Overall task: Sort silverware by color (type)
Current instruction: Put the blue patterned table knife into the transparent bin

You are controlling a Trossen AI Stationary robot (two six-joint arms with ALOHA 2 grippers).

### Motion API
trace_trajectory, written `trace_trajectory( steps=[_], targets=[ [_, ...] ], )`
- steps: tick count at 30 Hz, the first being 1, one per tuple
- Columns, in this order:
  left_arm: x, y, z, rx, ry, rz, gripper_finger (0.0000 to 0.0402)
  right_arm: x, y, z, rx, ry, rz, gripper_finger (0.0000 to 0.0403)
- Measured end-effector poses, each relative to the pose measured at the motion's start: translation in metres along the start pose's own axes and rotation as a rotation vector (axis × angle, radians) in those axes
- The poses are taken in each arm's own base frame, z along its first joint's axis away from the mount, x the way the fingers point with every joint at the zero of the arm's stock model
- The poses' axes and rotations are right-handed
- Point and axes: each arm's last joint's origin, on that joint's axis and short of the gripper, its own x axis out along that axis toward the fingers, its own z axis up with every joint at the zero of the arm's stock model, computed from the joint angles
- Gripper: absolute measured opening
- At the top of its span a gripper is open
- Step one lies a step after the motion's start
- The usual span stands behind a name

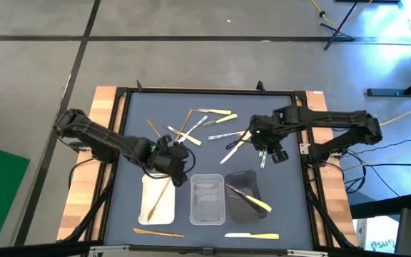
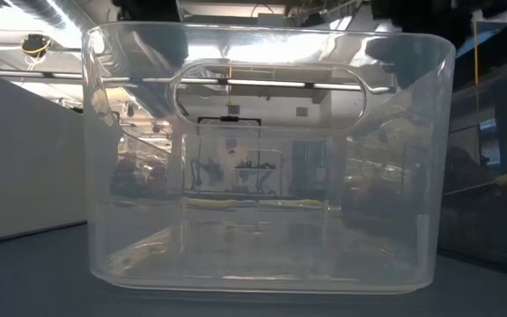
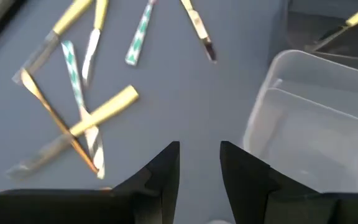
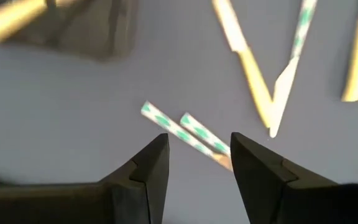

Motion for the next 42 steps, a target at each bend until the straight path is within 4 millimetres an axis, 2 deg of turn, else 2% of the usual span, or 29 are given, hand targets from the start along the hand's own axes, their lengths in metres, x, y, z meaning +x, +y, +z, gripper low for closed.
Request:
trace_trajectory(
  steps=[11, 16, 30, 42],
  targets=[
    [0.005, 0.037, 0.021, 0.081, 0.006, 0.022, 0.0109, 0.066, -0.015, -0.023, -0.092, 0.056, -0.013, 0.0159],
    [0.009, 0.046, 0.026, 0.111, 0.03, 0.008, 0.0109, 0.089, -0.018, -0.034, -0.084, 0.13, -0.127, 0.0159],
    [0.013, 0.056, 0.03, 0.107, 0.035, 0.025, 0.0109, 0.127, -0.011, -0.051, -0.209, 0.156, -0.148, 0.0159],
    [0.013, 0.055, 0.03, 0.107, 0.035, 0.025, 0.0109, 0.147, -0.007, -0.06, -0.238, 0.141, -0.163, 0.0159]
  ],
)
